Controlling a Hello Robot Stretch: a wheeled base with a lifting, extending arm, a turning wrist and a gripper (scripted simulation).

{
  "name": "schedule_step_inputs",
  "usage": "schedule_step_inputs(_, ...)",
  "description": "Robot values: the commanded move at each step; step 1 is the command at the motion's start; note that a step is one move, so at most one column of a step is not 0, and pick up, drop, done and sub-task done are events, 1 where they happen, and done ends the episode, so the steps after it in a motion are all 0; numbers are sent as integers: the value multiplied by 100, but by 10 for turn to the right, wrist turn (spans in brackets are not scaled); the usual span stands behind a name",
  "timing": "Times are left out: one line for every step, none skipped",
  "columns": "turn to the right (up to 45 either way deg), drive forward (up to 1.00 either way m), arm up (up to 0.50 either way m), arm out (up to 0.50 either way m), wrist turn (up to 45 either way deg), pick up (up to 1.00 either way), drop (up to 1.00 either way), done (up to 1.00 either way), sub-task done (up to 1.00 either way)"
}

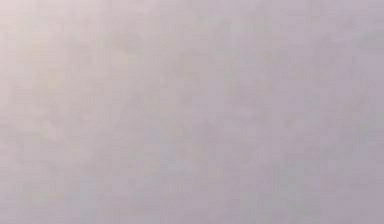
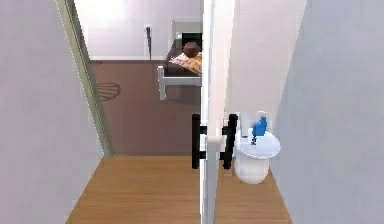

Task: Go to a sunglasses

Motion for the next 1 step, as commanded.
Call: schedule_step_inputs(-240, 0, 0, 0, 0, 0, 0, 0, 0)
